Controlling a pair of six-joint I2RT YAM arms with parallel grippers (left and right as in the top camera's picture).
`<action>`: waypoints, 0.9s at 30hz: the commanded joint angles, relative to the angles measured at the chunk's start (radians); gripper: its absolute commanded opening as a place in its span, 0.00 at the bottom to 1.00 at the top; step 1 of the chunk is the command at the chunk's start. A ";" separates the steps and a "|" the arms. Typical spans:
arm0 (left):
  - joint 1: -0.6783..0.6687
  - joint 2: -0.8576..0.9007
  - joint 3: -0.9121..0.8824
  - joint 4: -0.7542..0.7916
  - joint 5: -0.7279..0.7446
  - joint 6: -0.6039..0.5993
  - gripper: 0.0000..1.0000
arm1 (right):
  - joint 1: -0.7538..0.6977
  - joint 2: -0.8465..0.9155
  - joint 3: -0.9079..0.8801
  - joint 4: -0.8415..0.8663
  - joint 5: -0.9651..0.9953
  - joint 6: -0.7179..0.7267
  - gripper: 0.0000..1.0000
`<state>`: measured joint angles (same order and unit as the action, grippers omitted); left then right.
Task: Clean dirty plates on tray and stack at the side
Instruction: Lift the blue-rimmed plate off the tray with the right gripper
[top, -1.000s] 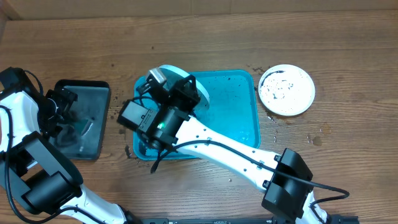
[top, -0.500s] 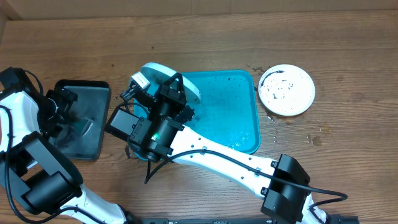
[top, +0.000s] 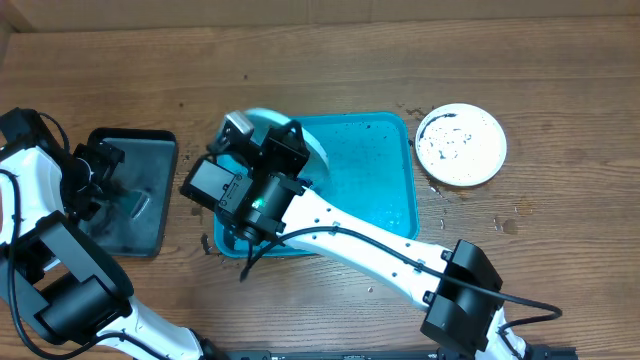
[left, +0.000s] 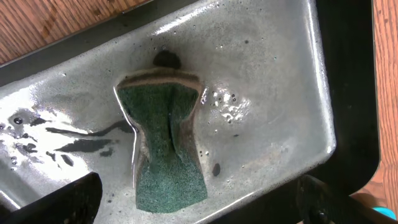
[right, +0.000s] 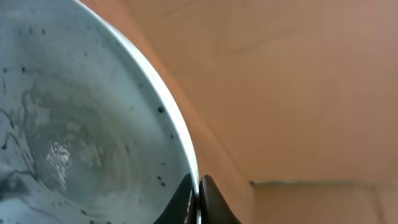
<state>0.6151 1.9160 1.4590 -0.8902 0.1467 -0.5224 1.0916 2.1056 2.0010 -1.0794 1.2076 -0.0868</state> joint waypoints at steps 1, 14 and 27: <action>0.000 0.007 -0.013 0.002 0.011 -0.009 1.00 | -0.010 -0.030 0.024 0.000 -0.141 -0.018 0.04; 0.000 0.007 -0.013 0.002 0.011 -0.009 1.00 | -0.151 -0.056 0.024 -0.133 -0.226 0.327 0.04; 0.000 0.007 -0.013 0.001 0.011 -0.010 1.00 | -0.923 -0.142 -0.004 -0.308 -1.107 0.380 0.04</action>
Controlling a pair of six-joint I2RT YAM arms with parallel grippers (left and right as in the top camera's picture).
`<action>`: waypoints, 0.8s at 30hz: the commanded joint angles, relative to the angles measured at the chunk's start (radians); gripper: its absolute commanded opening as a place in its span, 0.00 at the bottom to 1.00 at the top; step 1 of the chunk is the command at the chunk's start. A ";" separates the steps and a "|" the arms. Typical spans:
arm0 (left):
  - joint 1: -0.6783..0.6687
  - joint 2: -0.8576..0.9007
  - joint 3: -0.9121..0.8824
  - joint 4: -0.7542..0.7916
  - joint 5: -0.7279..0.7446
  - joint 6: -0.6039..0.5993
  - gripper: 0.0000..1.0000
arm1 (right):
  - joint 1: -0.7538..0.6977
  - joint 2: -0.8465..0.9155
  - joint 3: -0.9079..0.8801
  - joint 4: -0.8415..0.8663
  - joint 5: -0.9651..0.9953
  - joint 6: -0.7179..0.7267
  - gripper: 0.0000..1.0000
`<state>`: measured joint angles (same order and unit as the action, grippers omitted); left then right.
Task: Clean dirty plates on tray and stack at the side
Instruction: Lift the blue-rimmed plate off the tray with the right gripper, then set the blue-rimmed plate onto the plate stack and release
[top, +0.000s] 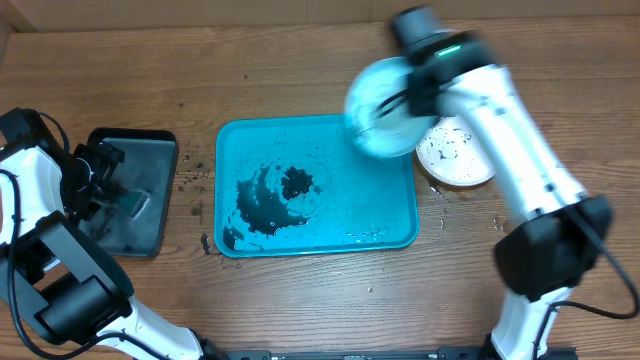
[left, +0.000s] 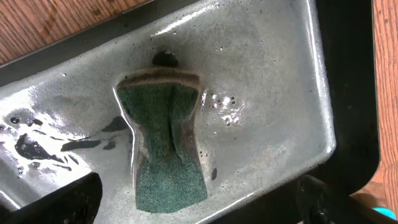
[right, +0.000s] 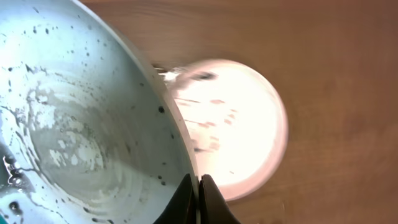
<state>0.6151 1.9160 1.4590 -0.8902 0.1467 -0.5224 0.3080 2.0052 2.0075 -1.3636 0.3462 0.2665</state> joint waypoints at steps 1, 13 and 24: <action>0.000 0.007 -0.013 0.002 0.011 -0.010 1.00 | -0.189 -0.039 -0.021 -0.031 -0.266 0.026 0.04; 0.000 0.007 -0.013 0.001 0.011 -0.010 1.00 | -0.507 -0.034 -0.305 0.167 -0.426 0.025 0.04; 0.000 0.007 -0.013 0.002 0.011 -0.010 1.00 | -0.481 -0.034 -0.364 0.208 -0.427 0.026 0.37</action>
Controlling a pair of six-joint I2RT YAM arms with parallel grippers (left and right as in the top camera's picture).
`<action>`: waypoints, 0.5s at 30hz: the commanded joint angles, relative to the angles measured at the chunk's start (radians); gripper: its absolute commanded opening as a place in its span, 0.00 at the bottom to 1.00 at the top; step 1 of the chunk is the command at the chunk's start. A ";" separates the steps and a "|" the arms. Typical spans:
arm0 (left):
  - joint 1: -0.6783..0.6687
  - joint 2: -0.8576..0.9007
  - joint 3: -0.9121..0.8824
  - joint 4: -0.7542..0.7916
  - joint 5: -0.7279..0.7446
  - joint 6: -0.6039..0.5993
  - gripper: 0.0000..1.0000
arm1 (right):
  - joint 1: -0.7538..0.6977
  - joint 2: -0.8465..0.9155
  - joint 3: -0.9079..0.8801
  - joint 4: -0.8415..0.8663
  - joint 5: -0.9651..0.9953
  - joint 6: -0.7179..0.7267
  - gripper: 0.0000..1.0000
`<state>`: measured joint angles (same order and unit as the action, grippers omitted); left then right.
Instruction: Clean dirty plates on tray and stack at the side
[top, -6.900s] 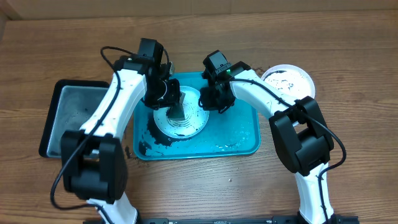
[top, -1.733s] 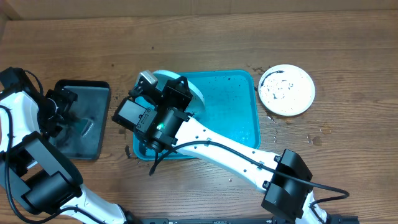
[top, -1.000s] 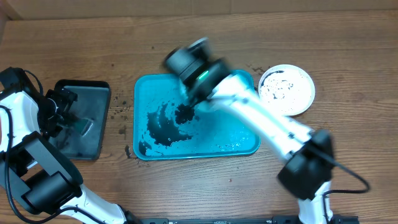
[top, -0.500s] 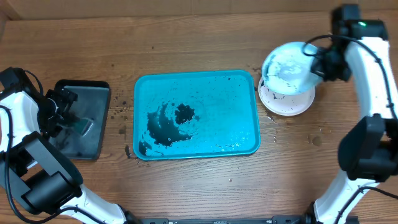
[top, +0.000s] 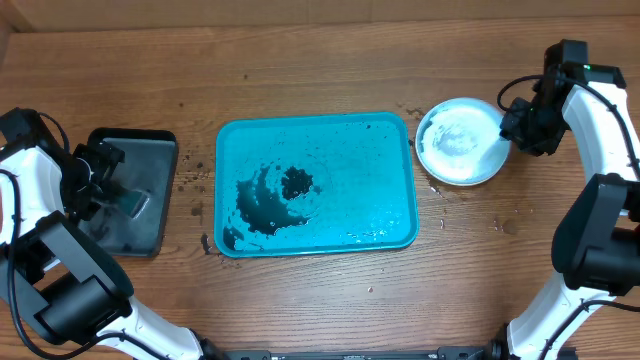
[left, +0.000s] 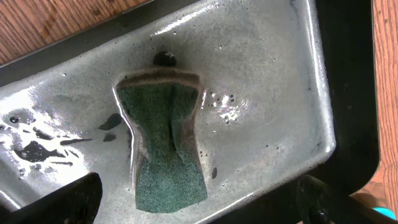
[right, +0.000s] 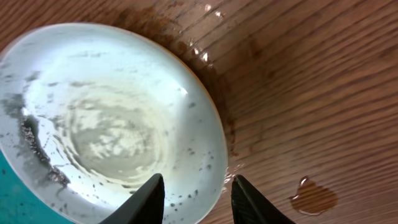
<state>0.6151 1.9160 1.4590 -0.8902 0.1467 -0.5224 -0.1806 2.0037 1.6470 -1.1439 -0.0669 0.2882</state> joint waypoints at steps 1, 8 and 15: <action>0.000 0.007 -0.013 0.002 0.011 -0.009 1.00 | 0.008 -0.034 -0.003 -0.026 -0.014 0.005 0.38; 0.000 0.007 -0.013 0.001 0.011 -0.010 1.00 | 0.009 -0.173 -0.002 -0.170 -0.051 -0.011 0.46; 0.000 0.007 -0.013 0.002 0.011 -0.010 1.00 | 0.018 -0.443 -0.004 -0.321 -0.066 -0.026 0.79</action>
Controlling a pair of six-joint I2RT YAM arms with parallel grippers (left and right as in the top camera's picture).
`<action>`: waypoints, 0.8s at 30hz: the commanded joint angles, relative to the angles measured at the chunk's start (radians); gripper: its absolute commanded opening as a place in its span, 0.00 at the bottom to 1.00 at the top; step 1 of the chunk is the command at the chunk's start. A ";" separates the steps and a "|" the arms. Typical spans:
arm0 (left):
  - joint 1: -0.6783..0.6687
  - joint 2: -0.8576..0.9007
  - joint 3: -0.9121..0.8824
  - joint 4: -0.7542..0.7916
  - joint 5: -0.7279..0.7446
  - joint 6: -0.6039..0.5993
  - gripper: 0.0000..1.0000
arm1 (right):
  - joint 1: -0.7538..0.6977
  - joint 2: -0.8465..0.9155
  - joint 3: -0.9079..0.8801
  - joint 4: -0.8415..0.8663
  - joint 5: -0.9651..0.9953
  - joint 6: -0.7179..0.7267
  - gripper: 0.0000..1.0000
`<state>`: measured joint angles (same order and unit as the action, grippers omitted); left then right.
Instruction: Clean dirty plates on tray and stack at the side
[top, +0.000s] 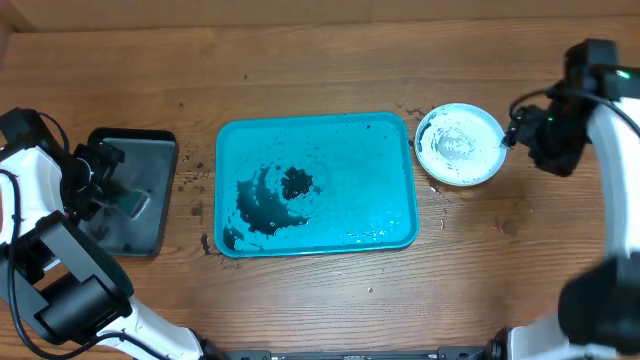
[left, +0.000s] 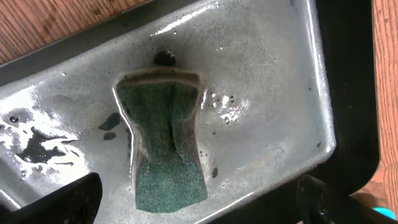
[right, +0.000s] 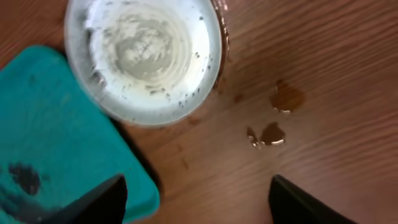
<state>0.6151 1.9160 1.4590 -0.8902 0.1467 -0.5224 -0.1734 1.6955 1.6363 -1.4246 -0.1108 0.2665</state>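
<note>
Two washed white plates (top: 459, 144) sit stacked on the wood just right of the blue tray (top: 380, 150); the top plate (right: 144, 53) is wet, with dark specks. The tray holds no plate, only a dark smear of dirty water (top: 272, 196). My right gripper (top: 514, 134) hovers at the stack's right edge, open and holding nothing; in its wrist view the right gripper (right: 199, 205) looks down past the plate and tray corner (right: 56, 143). My left gripper (left: 193, 208) is open above the green sponge (left: 163, 143).
The sponge lies in a black basin (top: 160, 150) of soapy water at the table's left, its rim (left: 348, 93) dark. Small puddles (right: 280, 99) wet the wood right of the plates. A cardboard wall runs along the table's far edge.
My right gripper was low over the top plate with its fingers a little apart. Now it stands higher and farther back, wide open, with the plate lying on the stack. The left arm has not moved.
My right gripper held a wet plate by its rim, tilted over the tray's left end. Then it held the plate in the air near the white plate at the right. Then the plate lay on that one, let go. Now the gripper stands back from the stack.
</note>
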 joint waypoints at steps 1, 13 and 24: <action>0.000 0.007 -0.013 0.002 0.011 -0.010 1.00 | 0.019 -0.171 0.006 -0.068 -0.022 -0.005 0.80; 0.000 0.007 -0.013 0.002 0.011 -0.010 1.00 | 0.230 -0.384 0.004 -0.269 -0.077 0.023 1.00; 0.000 0.007 -0.013 0.002 0.011 -0.010 1.00 | 0.270 -0.391 0.004 -0.269 -0.195 0.013 1.00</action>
<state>0.6151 1.9160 1.4590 -0.8902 0.1467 -0.5224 0.0933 1.3140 1.6367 -1.6955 -0.2848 0.2855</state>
